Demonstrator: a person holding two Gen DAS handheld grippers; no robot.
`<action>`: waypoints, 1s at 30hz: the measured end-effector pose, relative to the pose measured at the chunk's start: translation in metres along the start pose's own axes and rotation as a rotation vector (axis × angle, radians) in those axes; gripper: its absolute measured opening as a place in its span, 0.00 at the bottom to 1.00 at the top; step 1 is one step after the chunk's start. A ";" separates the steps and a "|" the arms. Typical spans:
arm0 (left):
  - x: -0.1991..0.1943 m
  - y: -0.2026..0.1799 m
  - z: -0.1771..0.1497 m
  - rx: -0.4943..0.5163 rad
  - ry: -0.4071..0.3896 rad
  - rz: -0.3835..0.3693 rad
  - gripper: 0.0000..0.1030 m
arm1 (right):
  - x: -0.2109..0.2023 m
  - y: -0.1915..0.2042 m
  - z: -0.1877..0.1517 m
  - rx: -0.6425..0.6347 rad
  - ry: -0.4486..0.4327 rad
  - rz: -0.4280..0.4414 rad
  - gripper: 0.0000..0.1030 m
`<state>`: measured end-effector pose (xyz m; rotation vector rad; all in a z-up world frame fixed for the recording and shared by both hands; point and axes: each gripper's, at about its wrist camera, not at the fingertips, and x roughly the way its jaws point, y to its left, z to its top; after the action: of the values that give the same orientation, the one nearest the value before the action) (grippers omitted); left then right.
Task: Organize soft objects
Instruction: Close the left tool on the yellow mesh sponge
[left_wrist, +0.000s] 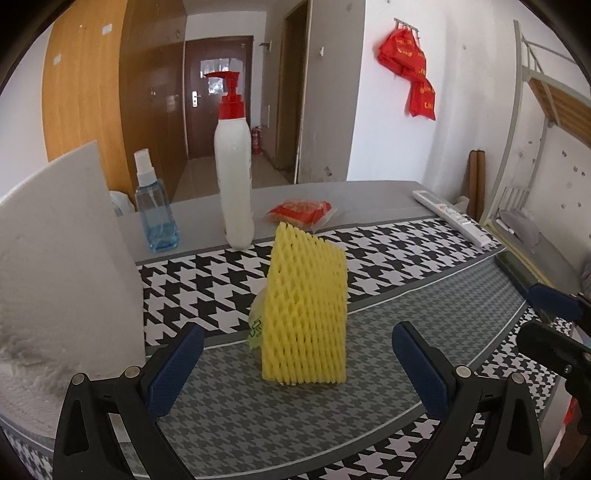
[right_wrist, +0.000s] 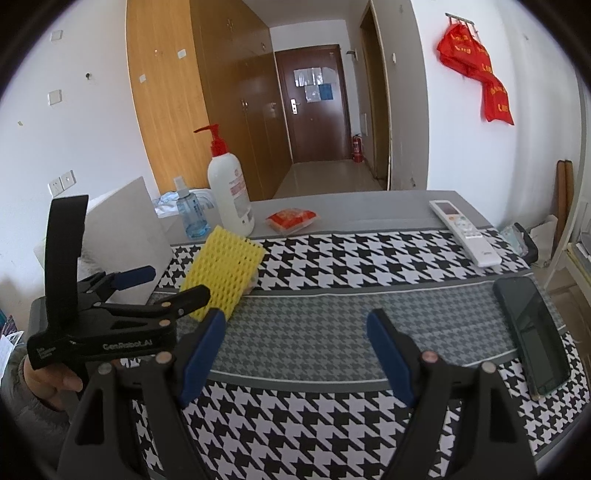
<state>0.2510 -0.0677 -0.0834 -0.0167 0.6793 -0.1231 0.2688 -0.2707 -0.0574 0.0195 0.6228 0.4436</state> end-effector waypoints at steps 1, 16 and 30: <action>0.001 -0.001 0.001 0.007 -0.004 0.011 0.99 | 0.001 0.000 0.000 0.001 0.000 -0.001 0.80; 0.023 -0.004 -0.001 0.013 0.049 0.024 0.90 | 0.007 -0.003 -0.002 -0.004 0.014 0.011 0.80; 0.044 -0.011 -0.009 0.015 0.154 -0.035 0.53 | 0.008 -0.009 -0.003 0.017 0.017 0.014 0.80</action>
<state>0.2783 -0.0833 -0.1173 -0.0046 0.8325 -0.1639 0.2762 -0.2756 -0.0653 0.0368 0.6434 0.4526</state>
